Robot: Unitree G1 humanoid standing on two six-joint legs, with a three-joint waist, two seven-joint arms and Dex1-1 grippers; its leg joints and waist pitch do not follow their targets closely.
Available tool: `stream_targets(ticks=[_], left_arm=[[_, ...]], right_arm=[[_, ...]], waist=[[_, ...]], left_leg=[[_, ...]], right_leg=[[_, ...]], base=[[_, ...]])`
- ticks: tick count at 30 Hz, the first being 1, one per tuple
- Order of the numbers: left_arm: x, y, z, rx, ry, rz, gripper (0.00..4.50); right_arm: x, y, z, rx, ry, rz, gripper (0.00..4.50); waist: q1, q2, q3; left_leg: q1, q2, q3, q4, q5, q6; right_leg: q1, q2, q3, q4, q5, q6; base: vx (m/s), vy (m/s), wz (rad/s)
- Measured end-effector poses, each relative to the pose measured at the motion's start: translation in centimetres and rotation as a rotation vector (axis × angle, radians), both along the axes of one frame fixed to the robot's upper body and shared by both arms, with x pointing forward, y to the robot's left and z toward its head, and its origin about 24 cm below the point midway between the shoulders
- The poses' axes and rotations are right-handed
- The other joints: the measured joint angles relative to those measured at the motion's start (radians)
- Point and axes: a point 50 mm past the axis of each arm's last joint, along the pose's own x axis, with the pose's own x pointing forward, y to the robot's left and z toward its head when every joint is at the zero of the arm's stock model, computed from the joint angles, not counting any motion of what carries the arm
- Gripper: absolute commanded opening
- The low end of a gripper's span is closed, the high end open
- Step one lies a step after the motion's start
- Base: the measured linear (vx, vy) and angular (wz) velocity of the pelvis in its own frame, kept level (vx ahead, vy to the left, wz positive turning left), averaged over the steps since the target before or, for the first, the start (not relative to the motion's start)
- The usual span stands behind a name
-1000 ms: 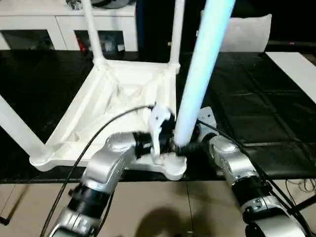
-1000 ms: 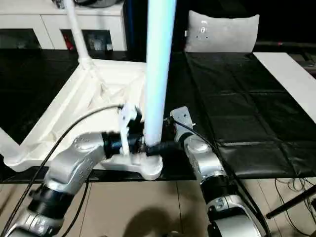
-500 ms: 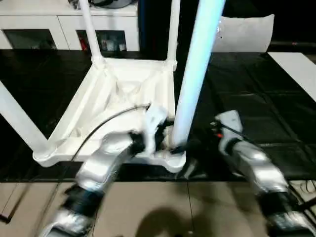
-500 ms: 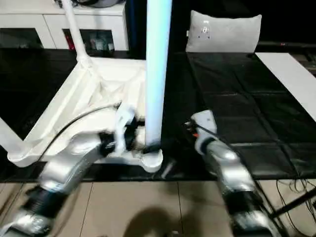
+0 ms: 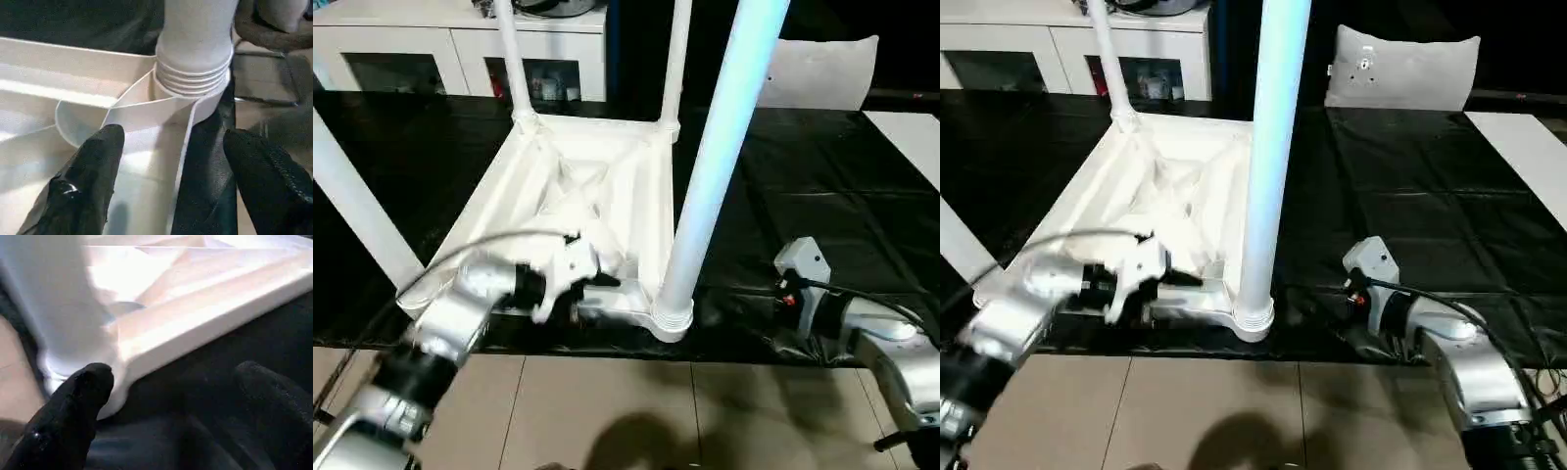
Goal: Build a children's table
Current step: Rotate table base
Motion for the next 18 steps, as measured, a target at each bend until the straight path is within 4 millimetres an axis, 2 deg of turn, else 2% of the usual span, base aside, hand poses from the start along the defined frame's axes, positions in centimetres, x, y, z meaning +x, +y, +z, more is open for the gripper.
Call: stream_targets(ticks=[4, 10, 11, 16, 18], left_arm=[[0.4, 0.0, -0.5, 0.016, 0.047, -0.012, 3.15], [0.2, -1.5, -1.3, -0.007, 0.1, -0.058, 2.69], [0.2, -1.7, -1.4, -0.006, 0.107, -0.061, 2.51], [0.6, -1.6, -1.8, 0.009, 0.11, -0.056, 2.22], [1.0, -1.4, -1.7, 0.016, 0.104, -0.056, 1.98]], right_arm=[[-0.6, 0.0, 0.2, 0.005, 0.032, 0.062, 4.5], [-1.5, 0.4, 0.6, 0.038, 0.076, 0.143, 4.5], [-1.6, 0.5, 0.6, 0.042, 0.082, 0.155, 4.5], [-1.9, 0.6, 0.5, 0.04, 0.115, 0.183, 4.5], [-2.1, 0.6, 0.5, 0.05, 0.13, 0.198, 4.5]], waist=[[0.003, 0.0, 0.0], [0.005, 0.0, 0.0], [0.005, 0.0, 0.0], [0.006, -0.001, 0.0], [0.006, 0.0, 0.0]], left_leg=[[-0.001, 0.0, 0.0, -0.001, 0.0, 0.0], [-0.001, 0.0, 0.0, -0.001, 0.0, 0.0], [-0.001, 0.0, 0.0, -0.001, 0.0, 0.0], [0.0, 0.0, 0.0, -0.001, 0.0, 0.0], [0.0, 0.0, 0.0, -0.001, 0.0, 0.0]], right_leg=[[-0.001, 0.0, -0.001, 0.0, 0.0, 0.0], [-0.001, 0.0, -0.001, 0.0, 0.0, 0.0], [-0.001, 0.0, -0.001, 0.0, 0.0, 0.0], [0.0, 0.0, -0.001, 0.0, 0.0, 0.0], [0.0, 0.0, -0.001, -0.001, 0.0, 0.0]], base=[[0.0, 0.0, 0.0], [0.0, 0.0, 0.0], [0.0, 0.0, 0.0], [0.0, 0.0, 0.0], [0.0, 0.0, 0.0]])
